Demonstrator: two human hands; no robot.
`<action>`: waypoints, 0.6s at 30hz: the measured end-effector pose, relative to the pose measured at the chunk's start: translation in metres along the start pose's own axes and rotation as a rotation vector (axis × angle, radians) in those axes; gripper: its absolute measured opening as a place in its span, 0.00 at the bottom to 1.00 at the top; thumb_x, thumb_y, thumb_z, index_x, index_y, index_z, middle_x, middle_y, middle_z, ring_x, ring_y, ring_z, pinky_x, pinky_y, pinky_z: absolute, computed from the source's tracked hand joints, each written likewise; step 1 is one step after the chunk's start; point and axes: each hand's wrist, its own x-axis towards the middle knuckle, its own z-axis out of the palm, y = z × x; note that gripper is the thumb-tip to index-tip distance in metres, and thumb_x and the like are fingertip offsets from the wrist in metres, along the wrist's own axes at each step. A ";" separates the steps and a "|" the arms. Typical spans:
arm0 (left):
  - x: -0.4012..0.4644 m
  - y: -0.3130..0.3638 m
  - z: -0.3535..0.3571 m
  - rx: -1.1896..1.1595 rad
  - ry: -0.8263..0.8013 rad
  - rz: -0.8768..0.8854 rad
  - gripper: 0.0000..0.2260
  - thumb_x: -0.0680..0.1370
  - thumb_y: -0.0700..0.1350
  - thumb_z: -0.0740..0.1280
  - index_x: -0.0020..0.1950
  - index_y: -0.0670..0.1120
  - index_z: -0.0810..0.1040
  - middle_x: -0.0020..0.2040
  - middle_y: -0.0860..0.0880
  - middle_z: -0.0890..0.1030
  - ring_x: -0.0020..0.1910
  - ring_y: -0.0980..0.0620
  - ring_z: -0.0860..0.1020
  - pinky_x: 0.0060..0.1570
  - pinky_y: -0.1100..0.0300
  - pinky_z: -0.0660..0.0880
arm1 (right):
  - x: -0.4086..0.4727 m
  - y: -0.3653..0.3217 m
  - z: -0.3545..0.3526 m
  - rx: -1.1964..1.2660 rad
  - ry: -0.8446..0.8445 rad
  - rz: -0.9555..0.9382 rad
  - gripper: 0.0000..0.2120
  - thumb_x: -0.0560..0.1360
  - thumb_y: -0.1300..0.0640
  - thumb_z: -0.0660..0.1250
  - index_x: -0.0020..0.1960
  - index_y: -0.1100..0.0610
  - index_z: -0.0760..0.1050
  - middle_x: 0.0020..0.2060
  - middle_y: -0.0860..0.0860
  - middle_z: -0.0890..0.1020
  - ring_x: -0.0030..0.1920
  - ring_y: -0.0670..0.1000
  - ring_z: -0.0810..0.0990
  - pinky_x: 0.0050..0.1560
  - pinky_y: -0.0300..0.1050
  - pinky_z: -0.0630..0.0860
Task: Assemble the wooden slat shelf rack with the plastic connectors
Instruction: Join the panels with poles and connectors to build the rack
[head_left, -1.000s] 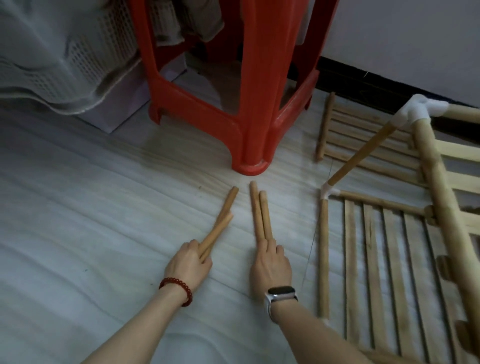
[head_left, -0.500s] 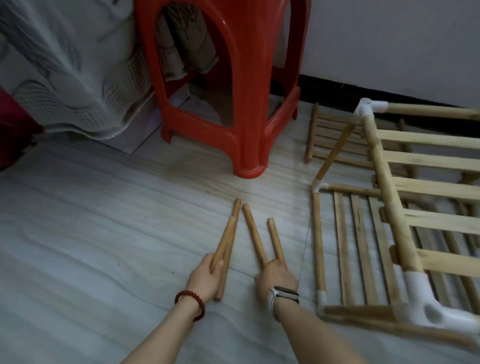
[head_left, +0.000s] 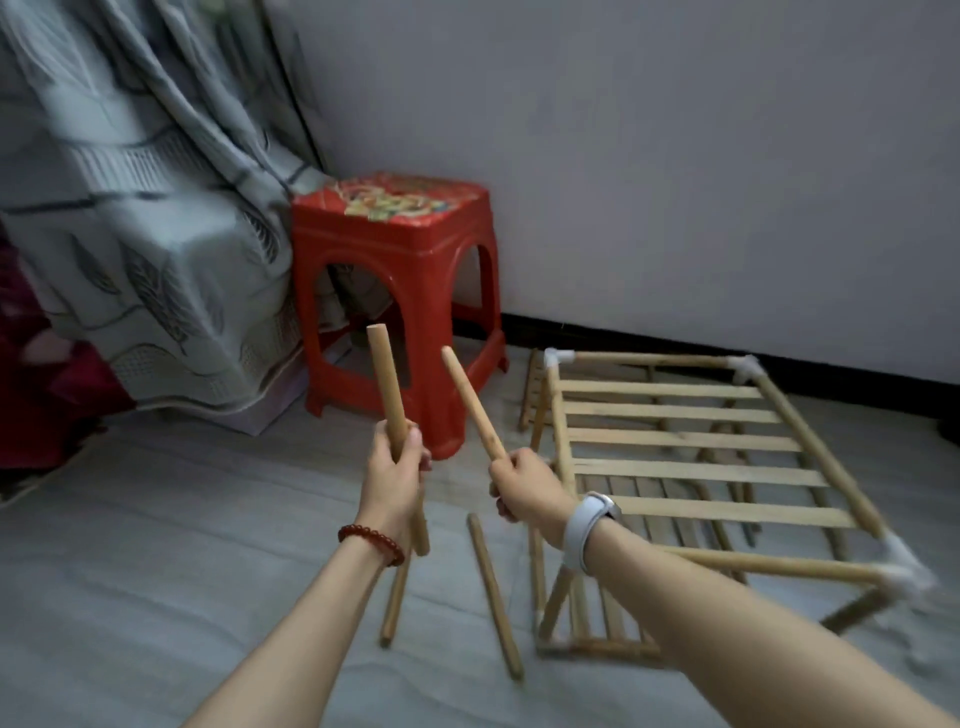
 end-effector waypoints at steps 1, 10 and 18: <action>-0.008 0.022 0.012 -0.019 -0.030 0.035 0.07 0.81 0.42 0.58 0.45 0.51 0.69 0.35 0.50 0.72 0.36 0.53 0.74 0.38 0.62 0.72 | -0.017 -0.013 -0.022 0.019 0.055 -0.051 0.09 0.76 0.63 0.54 0.37 0.58 0.64 0.30 0.52 0.69 0.26 0.48 0.67 0.24 0.39 0.64; -0.085 0.106 0.102 -0.040 -0.263 0.111 0.03 0.81 0.46 0.59 0.52 0.49 0.70 0.43 0.49 0.78 0.43 0.55 0.78 0.46 0.56 0.75 | -0.114 -0.014 -0.135 0.292 0.400 -0.217 0.05 0.77 0.64 0.57 0.48 0.55 0.65 0.35 0.52 0.69 0.31 0.48 0.67 0.29 0.40 0.67; -0.101 0.073 0.108 0.187 -0.314 0.087 0.02 0.81 0.45 0.58 0.52 0.49 0.69 0.46 0.50 0.79 0.48 0.53 0.79 0.57 0.49 0.74 | -0.129 0.054 -0.173 0.315 0.352 -0.182 0.02 0.80 0.59 0.58 0.49 0.54 0.68 0.38 0.51 0.70 0.36 0.49 0.69 0.40 0.42 0.71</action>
